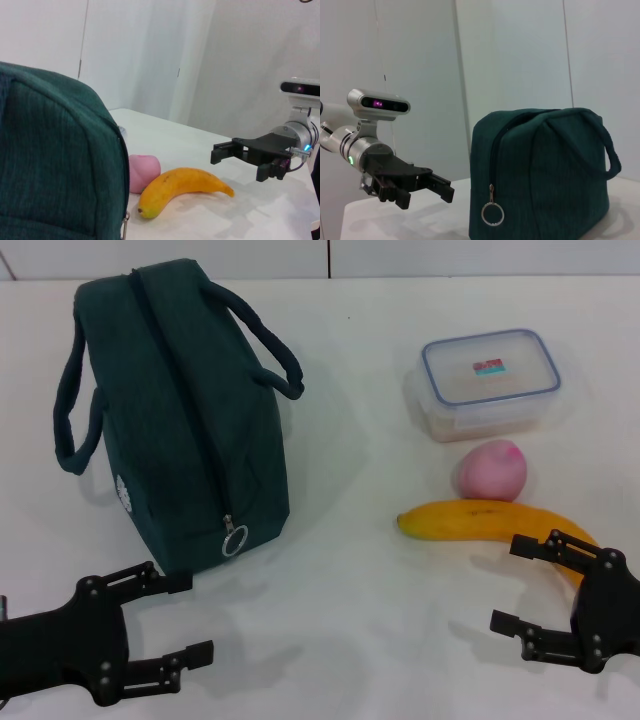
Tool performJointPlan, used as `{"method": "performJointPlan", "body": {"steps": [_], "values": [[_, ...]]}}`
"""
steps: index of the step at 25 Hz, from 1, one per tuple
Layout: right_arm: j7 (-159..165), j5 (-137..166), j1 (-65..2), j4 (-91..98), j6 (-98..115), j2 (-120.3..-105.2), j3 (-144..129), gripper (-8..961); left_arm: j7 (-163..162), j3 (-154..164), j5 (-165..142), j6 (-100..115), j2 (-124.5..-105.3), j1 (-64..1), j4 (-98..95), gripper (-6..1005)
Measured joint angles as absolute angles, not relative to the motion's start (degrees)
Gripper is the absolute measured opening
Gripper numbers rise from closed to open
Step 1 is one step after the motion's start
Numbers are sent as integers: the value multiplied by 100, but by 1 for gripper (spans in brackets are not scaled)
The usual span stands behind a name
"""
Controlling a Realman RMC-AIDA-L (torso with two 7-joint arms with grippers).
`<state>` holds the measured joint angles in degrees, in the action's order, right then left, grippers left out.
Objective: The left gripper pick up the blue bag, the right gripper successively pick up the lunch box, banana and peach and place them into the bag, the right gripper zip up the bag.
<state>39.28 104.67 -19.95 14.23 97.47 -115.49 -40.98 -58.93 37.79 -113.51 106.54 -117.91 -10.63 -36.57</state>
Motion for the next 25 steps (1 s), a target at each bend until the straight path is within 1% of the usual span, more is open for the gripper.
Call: {"method": "performJointPlan", "body": {"steps": [12, 14, 20, 22, 25], "values": [[3928, 10468, -1995, 1424, 9764, -11549, -4102, 838, -6060, 3779, -11351, 10683, -11781, -1063, -3655, 831], [3932, 10468, -1993, 1424, 9771, -11549, -4097, 838, -6358, 3760, -11347, 10751, -11736, -1063, -3655, 831], [3942, 10468, -1980, 1424, 9765, -11549, -4095, 836, -7575, 3302, -11358, 10803, -11452, -1056, -3779, 832], [3942, 10468, -1985, 1424, 9752, -11548, -4095, 836, -7827, 3156, -11344, 10806, -11420, -1067, -3849, 832], [3942, 10468, -1996, 1424, 9742, -11548, -4095, 835, -9029, 2534, -11318, 10793, -11305, -1207, -4305, 832]]}}
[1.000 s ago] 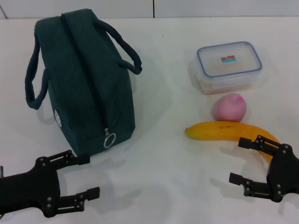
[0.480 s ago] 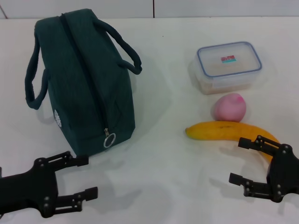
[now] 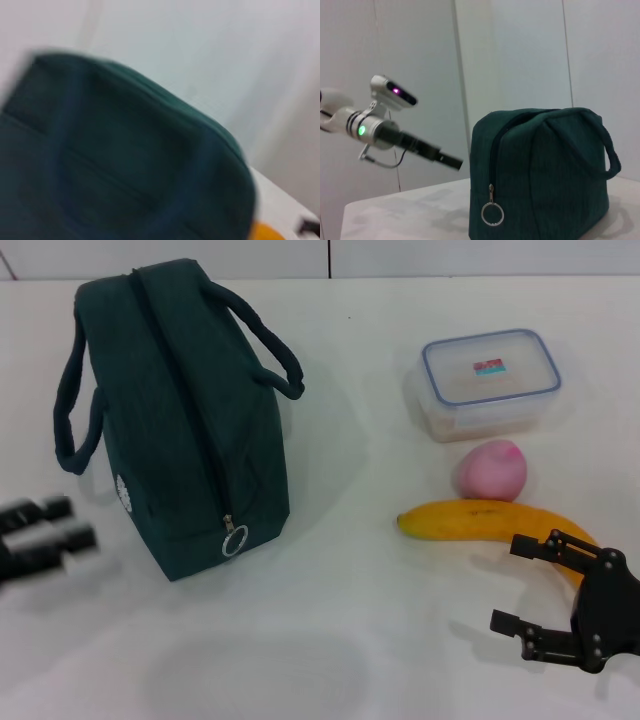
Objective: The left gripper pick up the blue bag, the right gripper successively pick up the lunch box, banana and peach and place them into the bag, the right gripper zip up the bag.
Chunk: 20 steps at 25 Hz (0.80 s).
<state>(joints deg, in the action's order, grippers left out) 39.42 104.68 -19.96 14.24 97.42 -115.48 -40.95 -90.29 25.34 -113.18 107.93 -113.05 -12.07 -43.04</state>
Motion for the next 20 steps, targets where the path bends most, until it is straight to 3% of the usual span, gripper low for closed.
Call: {"method": "performJointPlan", "body": {"steps": [9, 20], "values": [[3954, 10468, -1997, 1424, 9727, -11549, -4095, 833, -11585, 2158, -11304, 10749, -10873, -1970, -4973, 832], [3981, 10468, -1998, 1424, 9707, -11549, -4095, 830, -14480, 2604, -12560, 10564, -10543, -3101, -6302, 831]]}}
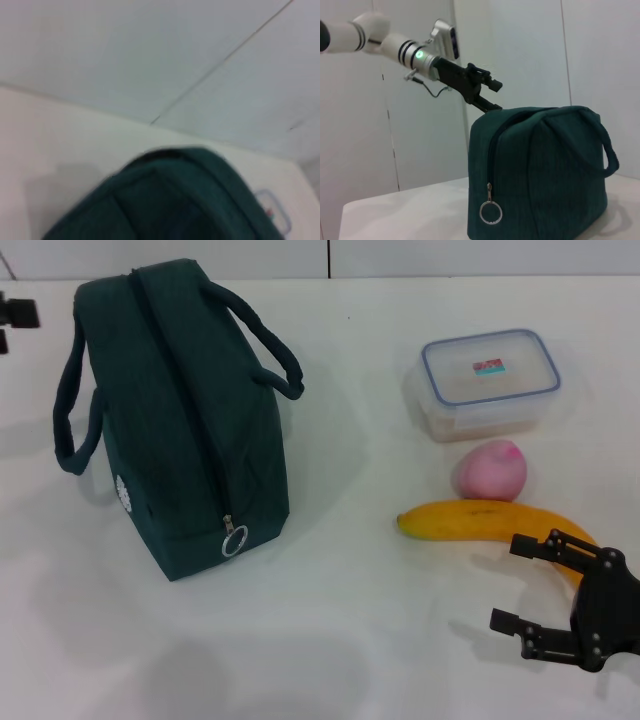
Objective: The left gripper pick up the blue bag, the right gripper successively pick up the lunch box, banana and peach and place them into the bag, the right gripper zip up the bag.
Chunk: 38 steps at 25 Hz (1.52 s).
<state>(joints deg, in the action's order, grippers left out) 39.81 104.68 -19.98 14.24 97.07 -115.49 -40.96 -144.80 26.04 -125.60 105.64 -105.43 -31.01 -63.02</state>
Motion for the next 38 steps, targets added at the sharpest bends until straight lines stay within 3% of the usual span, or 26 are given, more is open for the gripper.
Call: {"method": "performJointPlan", "body": {"steps": [4, 11, 22, 38], "values": [[3982, 10468, -1987, 1421, 9701, -11549, -4096, 829, -15036, 3355, -12780, 10531, -10420, -3302, -6276, 831], [3970, 10466, -2012, 1415, 9690, -11549, -4096, 828, -15109, 3475, -13050, 10374, -10580, -3499, -6183, 832], [3959, 10458, -2013, 1353, 9582, -11549, -4096, 825, -15008, 3664, -13051, 10080, -10650, -3733, -5672, 831], [3955, 10459, -2012, 1344, 9570, -11549, -4104, 821, -15282, 3654, -12901, 10148, -10555, -3903, -5247, 832]]}}
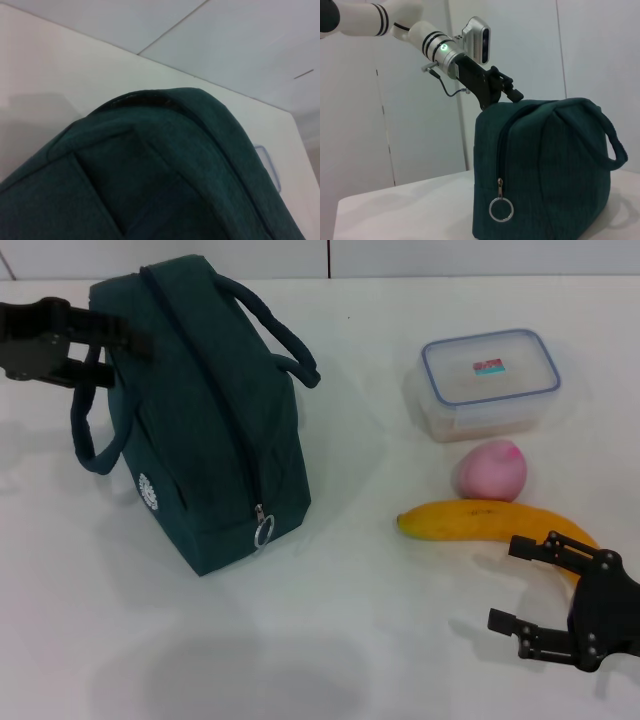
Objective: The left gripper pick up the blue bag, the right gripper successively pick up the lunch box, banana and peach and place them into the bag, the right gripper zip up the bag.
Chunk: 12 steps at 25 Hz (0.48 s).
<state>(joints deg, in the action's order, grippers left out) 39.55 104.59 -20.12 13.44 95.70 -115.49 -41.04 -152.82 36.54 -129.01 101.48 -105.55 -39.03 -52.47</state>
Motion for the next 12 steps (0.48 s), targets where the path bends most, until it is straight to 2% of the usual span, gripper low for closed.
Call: {"method": "performJointPlan", "body": {"steps": [9, 12], "values": [[3941, 10459, -2010, 1344, 9555, -11549, -4096, 819, -15297, 3661, -12917, 9924, -10660, -3890, -5167, 832], [3938, 10459, -2006, 1344, 9551, -11549, -4095, 818, -15298, 3651, -12919, 9910, -10667, -3878, -5094, 782]]}}
